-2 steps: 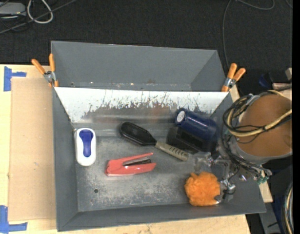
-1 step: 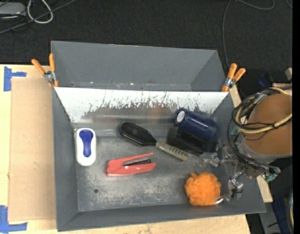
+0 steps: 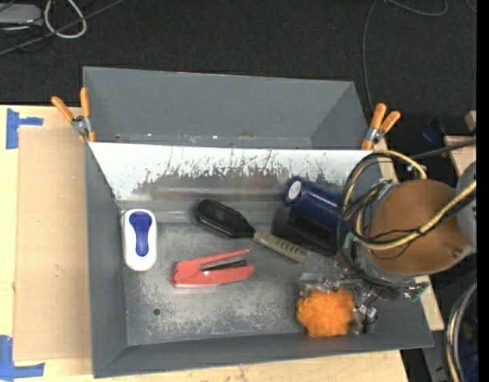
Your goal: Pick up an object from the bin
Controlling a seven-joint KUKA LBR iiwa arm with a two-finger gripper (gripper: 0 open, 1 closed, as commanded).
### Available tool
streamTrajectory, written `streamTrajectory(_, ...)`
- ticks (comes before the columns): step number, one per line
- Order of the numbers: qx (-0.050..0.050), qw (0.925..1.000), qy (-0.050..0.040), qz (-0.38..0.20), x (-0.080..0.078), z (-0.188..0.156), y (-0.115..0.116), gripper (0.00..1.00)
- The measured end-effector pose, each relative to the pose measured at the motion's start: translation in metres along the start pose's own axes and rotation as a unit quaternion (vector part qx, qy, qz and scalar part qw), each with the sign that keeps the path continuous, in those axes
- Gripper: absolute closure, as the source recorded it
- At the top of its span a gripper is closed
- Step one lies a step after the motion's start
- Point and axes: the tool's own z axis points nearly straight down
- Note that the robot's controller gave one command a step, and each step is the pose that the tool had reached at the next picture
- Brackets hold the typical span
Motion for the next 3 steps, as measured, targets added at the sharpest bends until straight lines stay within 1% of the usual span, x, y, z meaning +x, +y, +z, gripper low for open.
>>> streamTrajectory(1, 0.001, 0.9989, -0.0020, -0.048, 0.000, 0.023, 0.005, 1.00)
streamTrajectory(2, 0.001, 0.9988, -0.0020, -0.048, 0.000, 0.023, 0.005, 1.00)
streamTrajectory(3, 0.000, 0.9989, -0.0018, -0.048, 0.000, 0.011, 0.006, 1.00)
